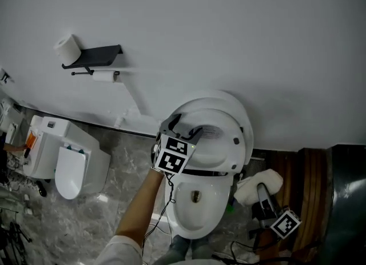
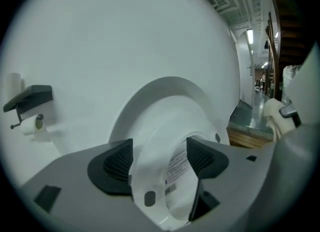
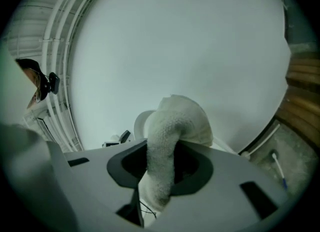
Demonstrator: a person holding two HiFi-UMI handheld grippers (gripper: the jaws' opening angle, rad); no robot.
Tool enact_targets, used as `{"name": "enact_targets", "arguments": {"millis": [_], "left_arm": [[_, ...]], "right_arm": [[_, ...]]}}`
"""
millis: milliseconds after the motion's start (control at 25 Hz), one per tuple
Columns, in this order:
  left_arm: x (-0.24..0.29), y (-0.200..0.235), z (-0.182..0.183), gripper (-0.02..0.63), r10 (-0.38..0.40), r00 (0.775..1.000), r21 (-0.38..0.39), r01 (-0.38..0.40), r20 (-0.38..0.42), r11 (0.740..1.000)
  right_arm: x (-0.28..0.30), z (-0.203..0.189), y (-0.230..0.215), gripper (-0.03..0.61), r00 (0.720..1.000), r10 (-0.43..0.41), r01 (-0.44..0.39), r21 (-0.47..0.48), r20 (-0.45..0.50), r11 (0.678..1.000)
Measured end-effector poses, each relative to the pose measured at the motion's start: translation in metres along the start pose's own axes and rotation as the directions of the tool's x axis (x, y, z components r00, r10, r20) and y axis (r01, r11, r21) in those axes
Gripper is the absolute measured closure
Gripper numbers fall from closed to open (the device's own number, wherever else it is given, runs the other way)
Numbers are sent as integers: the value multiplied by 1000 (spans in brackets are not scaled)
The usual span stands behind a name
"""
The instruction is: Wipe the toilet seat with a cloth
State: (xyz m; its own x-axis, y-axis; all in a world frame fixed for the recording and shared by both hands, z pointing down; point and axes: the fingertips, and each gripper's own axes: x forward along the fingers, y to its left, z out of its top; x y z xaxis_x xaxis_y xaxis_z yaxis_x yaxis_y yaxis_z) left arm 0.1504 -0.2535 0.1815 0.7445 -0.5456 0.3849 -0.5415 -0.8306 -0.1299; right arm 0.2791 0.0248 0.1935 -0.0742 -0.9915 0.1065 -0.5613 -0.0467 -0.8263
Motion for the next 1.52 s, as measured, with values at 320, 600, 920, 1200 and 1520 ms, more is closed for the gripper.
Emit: {"name": "enact_targets", "arguments": {"millis": [320, 600, 920, 1200, 1520], "left_arm": [[38, 3, -19, 264, -14, 991, 62, 22, -130, 998], [20, -8, -21, 267, -102, 982, 104, 119, -156, 987], [-34, -31, -20, 313, -170, 980, 20, 174, -107, 985], [-95, -59, -34, 364, -235, 969, -77, 230, -74, 970], [-179, -123, -89, 364, -302, 946, -47, 298, -116, 953]], "right_arm": [[-17, 5, -3, 477, 999, 21, -24, 52, 49, 998], [-20, 10, -7, 477, 997, 40, -45, 58, 73, 997], [-27, 16, 17, 477, 991, 83, -86, 22, 105, 996], [-48, 12, 38, 477, 988, 121, -117, -46, 93, 992], [-101, -27, 71, 477, 985, 115, -107, -71, 129, 992]]}}
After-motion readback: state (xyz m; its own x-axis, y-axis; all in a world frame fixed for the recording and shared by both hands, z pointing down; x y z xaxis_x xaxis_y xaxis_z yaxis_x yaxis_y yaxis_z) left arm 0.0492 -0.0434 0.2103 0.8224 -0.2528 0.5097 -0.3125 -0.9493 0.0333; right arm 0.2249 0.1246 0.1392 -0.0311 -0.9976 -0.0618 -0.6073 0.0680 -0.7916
